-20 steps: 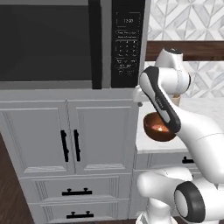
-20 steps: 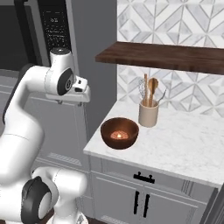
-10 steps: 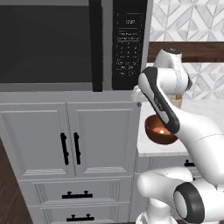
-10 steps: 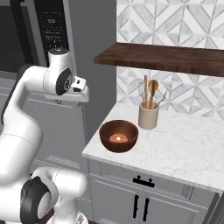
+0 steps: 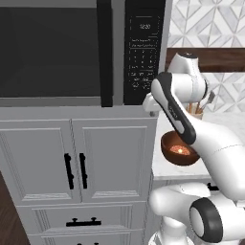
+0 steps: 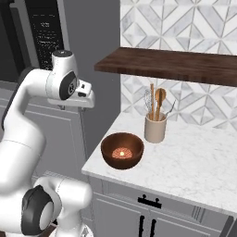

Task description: Open the microwave, place the bowl with waffle inside the microwave, then close the microwave door and turn it on.

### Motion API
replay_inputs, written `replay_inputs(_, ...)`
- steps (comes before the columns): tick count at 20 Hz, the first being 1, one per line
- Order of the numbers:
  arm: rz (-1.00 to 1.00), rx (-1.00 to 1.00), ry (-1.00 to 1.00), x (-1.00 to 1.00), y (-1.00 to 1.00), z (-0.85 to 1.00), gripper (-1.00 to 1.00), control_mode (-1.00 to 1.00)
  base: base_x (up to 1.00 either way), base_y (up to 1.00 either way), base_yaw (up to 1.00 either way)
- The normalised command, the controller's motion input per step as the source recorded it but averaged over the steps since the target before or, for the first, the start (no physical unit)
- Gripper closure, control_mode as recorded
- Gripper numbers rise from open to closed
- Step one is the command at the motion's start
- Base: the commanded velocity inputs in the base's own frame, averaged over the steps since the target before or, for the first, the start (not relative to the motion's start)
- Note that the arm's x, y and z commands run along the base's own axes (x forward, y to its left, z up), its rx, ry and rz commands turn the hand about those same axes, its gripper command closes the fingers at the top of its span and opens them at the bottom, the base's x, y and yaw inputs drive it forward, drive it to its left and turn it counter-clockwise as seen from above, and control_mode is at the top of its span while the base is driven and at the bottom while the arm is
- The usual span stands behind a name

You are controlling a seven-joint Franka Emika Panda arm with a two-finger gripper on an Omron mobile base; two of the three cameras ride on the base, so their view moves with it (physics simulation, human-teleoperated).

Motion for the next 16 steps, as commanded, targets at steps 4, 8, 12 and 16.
replay_inputs(4,0.0,0.0,0.0,0.0,0.0,0.0,-1.0,1.0,0.0,0.0,0.0)
replay_inputs(8,0.0,0.0,0.0,-0.04,0.0,0.0,-1.0,-1.0,0.0,0.0,0.0)
replay_inputs(12,0.03,0.0,-0.25,-0.97,0.23,0.0,-1.0,-1.0,0.0,0.0,0.0)
replay_inputs(16,-0.04,-0.07,-0.39,-0.72,0.95,0.27,-1.0,-1.0,0.0,0.0,0.0)
